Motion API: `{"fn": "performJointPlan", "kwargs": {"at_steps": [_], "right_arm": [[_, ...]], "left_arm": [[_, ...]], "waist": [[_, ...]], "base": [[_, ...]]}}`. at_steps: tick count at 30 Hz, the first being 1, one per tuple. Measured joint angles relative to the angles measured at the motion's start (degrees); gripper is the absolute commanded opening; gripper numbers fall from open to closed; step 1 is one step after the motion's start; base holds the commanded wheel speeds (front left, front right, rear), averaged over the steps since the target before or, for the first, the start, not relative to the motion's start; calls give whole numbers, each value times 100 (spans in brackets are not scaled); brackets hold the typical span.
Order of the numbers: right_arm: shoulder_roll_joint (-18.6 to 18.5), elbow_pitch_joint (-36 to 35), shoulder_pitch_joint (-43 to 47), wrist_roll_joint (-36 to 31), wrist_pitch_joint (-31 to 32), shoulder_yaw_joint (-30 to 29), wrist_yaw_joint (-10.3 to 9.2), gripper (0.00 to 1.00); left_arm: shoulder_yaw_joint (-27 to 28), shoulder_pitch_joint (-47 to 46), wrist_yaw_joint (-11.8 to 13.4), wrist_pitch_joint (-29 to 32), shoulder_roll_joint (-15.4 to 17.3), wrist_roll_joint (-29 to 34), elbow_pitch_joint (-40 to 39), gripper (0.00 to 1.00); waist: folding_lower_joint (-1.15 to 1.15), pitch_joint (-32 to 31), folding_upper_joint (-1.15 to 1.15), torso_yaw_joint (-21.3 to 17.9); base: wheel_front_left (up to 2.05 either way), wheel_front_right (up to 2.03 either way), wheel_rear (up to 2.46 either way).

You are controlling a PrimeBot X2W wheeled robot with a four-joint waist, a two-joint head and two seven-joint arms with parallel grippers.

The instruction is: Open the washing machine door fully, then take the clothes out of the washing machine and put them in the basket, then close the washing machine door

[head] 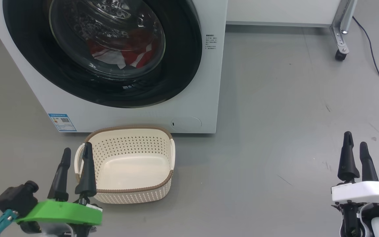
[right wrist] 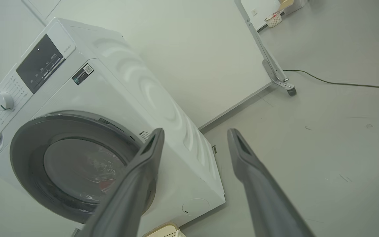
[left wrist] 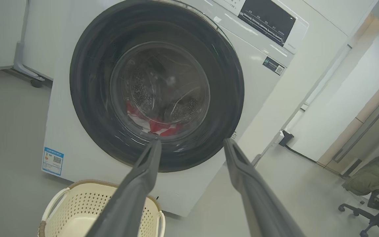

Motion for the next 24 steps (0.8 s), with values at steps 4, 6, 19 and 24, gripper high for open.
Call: {"fn": "performJointPlan", "kwargs": {"at_steps": [4,6,19,24], "right_arm": [[-1,-34,3,-414,-79,109,-83,100],[-3,-31,14,-614,-107,179,-100,100],[-170,92,122,-2005,-240,638,-338,100],[-185,140,126,-2453,-249,775,-398,100]], "left_arm": [[-148,1,-3,-77,16,592,-56,100],[-197,2,-3,-94,18,894,-62,100],[-532,105,160,-345,115,2565,101,100],[-695,220,255,-445,111,3033,376,100]], "waist": [[0,2,0,2],[0,2,0,4],[0,-22,0,15],[0,-46,0,5]], "base": [[0,0,0],[0,0,0],[0,0,0],[0,0,0]]}}
